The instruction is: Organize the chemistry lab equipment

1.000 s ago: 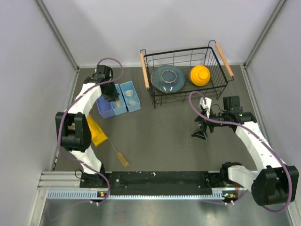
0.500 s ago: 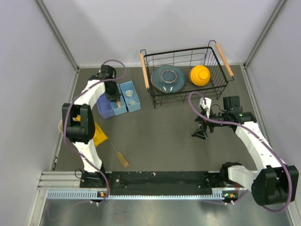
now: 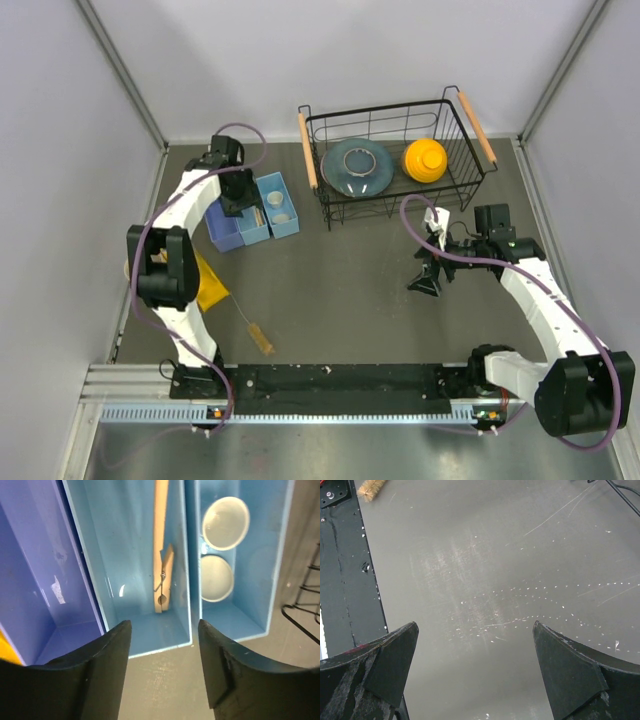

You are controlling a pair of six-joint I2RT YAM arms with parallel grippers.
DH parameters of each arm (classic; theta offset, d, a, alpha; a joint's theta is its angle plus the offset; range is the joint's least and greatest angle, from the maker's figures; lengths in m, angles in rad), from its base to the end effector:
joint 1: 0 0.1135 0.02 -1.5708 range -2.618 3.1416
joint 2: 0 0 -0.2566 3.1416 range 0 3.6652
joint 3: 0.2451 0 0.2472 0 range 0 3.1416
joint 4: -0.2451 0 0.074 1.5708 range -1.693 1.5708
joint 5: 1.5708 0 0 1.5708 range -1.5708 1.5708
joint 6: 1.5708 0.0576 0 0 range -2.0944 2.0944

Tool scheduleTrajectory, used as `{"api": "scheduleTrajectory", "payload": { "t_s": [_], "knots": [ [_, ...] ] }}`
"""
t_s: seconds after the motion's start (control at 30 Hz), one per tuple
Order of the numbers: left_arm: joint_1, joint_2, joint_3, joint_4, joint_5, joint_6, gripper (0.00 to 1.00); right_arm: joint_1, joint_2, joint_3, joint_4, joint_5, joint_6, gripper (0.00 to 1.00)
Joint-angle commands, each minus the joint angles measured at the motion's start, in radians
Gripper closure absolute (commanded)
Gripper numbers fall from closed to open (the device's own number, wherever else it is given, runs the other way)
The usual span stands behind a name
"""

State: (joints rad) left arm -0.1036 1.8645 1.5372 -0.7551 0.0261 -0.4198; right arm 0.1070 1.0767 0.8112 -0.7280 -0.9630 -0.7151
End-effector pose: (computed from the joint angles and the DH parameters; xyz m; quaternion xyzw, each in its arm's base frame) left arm 0.4001 -0.0431 0.2226 -0.1496 0.9586 -0.0748 0.2303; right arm 0.1976 0.0688 0.2448 -0.4603 0.7262 0.3481 0.3736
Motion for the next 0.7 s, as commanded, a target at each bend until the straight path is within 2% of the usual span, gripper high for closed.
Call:
{"api": "scheduleTrajectory", "payload": {
  "t_s": [0.0, 0.1, 0.17, 0.2, 0.4, 0.57, 0.67],
  "knots": [
    [0.005, -0.191, -0.001, 0.011, 0.057, -0.016, 0.34, -0.013, 0.000, -0.006, 0.015, -0.011, -0.024, 0.01],
    [0.005, -0.342, -0.104, 0.086, 0.122, -0.030, 0.19, -0.013, -0.001, -0.007, 0.015, -0.005, -0.026, 0.01],
    [0.005, -0.468, -0.164, 0.124, 0.153, -0.037, 0.15, -0.016, -0.003, -0.007, 0.015, -0.006, -0.027, 0.01],
    [0.005, -0.510, -0.219, 0.149, 0.178, -0.048, 0.03, -0.016, -0.003, -0.007, 0.015, -0.006, -0.027, 0.01],
    [-0.025, -0.796, -0.402, 0.140, 0.216, -0.060, 0.01, -0.023, -0.006, -0.010, 0.015, -0.013, -0.029, 0.01],
    [-0.108, -1.014, -0.534, 0.040, 0.126, -0.077, 0.01, -0.024, -0.003, -0.010, 0.015, -0.011, -0.029, 0.01],
    [-0.215, -1.100, -0.604, -0.010, 0.031, -0.134, 0.01, -0.023, 0.002, -0.012, 0.016, -0.010, -0.030, 0.01]
  ]
}}
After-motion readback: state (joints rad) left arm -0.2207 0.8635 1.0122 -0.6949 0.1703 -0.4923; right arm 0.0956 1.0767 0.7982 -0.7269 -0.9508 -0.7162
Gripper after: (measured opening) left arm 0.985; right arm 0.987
